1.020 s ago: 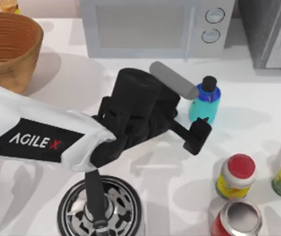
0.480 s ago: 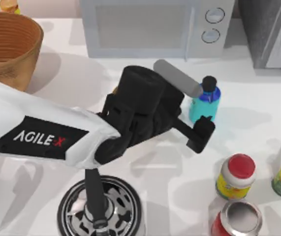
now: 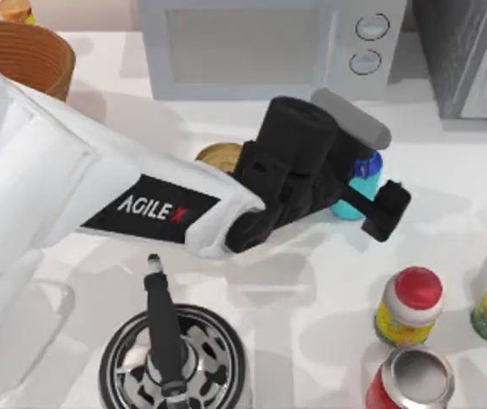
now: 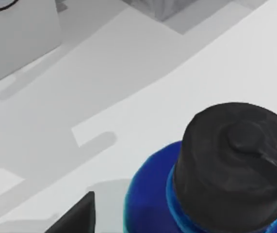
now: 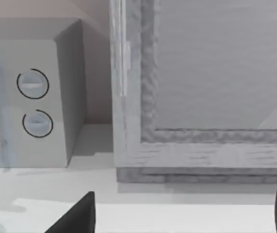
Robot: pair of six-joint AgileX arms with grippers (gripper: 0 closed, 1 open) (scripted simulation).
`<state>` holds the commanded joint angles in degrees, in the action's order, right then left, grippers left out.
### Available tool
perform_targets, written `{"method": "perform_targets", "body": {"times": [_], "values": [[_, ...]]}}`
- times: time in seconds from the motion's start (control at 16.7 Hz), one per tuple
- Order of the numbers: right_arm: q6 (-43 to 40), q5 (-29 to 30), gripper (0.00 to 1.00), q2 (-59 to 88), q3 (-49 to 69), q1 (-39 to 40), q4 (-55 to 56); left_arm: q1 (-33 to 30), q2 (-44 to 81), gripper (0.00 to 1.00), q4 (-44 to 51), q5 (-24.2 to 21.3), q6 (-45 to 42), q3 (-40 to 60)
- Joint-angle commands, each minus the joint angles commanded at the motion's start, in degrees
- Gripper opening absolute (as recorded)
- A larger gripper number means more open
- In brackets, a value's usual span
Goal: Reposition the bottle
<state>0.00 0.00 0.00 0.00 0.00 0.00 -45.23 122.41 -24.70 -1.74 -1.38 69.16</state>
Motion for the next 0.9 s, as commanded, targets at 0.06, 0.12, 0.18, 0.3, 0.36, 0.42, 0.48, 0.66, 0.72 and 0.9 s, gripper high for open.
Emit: {"method": "perform_targets", "body": {"times": [0.06, 0.12, 0.18, 0.3, 0.36, 0.42, 0.48, 0.66, 0.72, 0.9], "values": [[0.0, 0.0, 1.0, 0.0, 0.0, 0.0, 0.0, 0.12, 2.28, 1.0, -0.62, -0.13, -0.05, 1.64], [0.0, 0.0, 1.0, 0.0, 0.0, 0.0, 0.0, 0.25, 4.37, 1.0, -1.27, -0.27, -0.11, 3.07], [0.0, 0.0, 1.0, 0.0, 0.0, 0.0, 0.0, 0.38, 6.18, 1.0, -1.91, -0.42, -0.17, 4.23], [0.0, 0.0, 1.0, 0.0, 0.0, 0.0, 0.0, 0.58, 8.46, 1.0, -2.8, -0.65, -0.27, 5.62], [0.0, 0.0, 1.0, 0.0, 0.0, 0.0, 0.0, 0.61, 8.74, 1.0, -2.92, -0.69, -0.29, 5.78], [0.0, 0.0, 1.0, 0.0, 0.0, 0.0, 0.0, 0.61, 8.74, 1.0, -2.92, -0.69, -0.29, 5.78], [0.0, 0.0, 1.0, 0.0, 0.0, 0.0, 0.0, 0.61, 8.74, 1.0, -2.92, -0.69, -0.29, 5.78], [0.0, 0.0, 1.0, 0.0, 0.0, 0.0, 0.0, 0.61, 8.74, 0.85, -2.92, -0.69, -0.29, 5.78], [0.0, 0.0, 1.0, 0.0, 0.0, 0.0, 0.0, 0.61, 8.74, 0.77, -2.92, -0.69, -0.29, 5.78], [0.0, 0.0, 1.0, 0.0, 0.0, 0.0, 0.0, 0.61, 8.74, 0.55, -2.92, -0.69, -0.29, 5.78]]}}
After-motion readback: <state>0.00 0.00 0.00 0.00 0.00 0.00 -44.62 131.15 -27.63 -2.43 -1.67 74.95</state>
